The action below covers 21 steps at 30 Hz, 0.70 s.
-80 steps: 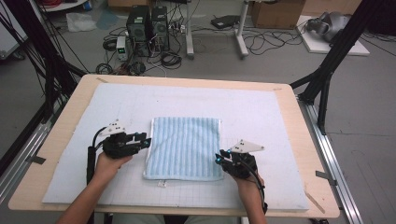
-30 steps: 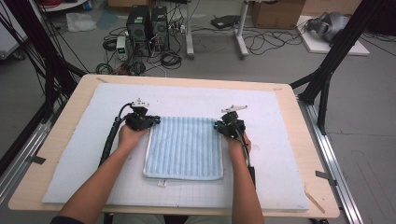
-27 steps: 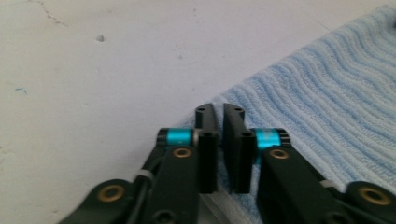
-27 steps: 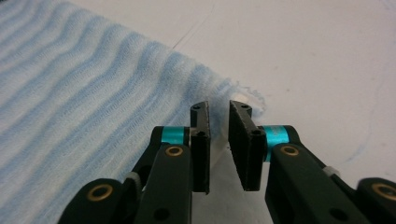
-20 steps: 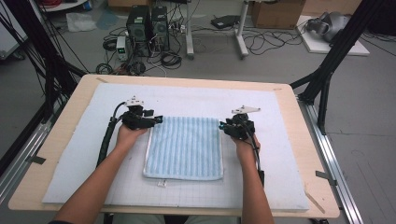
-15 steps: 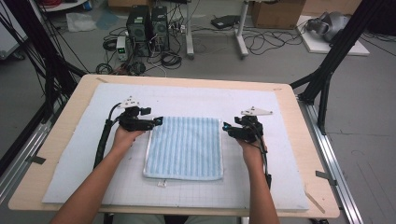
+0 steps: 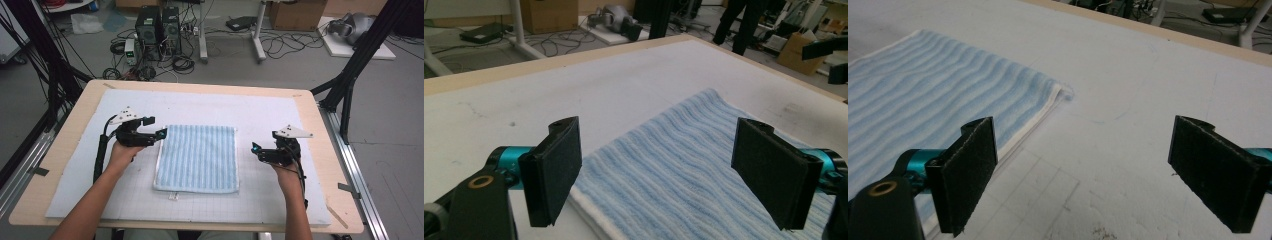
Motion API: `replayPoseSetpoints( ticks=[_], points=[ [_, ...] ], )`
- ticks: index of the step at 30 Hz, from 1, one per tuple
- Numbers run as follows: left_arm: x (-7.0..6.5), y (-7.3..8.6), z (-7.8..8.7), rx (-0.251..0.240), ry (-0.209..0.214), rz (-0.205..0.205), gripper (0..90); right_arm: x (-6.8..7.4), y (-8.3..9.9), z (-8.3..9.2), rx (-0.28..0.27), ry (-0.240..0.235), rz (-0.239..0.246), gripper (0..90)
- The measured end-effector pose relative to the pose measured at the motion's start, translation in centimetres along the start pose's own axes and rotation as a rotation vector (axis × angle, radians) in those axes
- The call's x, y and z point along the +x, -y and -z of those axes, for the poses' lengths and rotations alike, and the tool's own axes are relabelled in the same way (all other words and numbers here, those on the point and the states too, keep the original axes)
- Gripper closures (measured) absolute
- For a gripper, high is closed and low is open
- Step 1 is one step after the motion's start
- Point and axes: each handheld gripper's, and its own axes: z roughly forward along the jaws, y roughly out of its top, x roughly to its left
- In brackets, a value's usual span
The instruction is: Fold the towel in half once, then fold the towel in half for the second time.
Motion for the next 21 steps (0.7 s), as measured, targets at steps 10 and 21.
replayPoseSetpoints(
  ticks=[10, 21],
  points=[
    [0.15, 0.05, 0.74, 0.011, -0.008, -0.004, 20.6, -0.07, 0.42, 0.44, -0.014, -0.005, -0.012, 11.1],
    [0.03, -0.43, 0.97, -0.020, -0.007, 0.036, 18.0, 0.34, 0.19, 0.71, -0.026, -0.012, -0.005, 11.2]
  ],
)
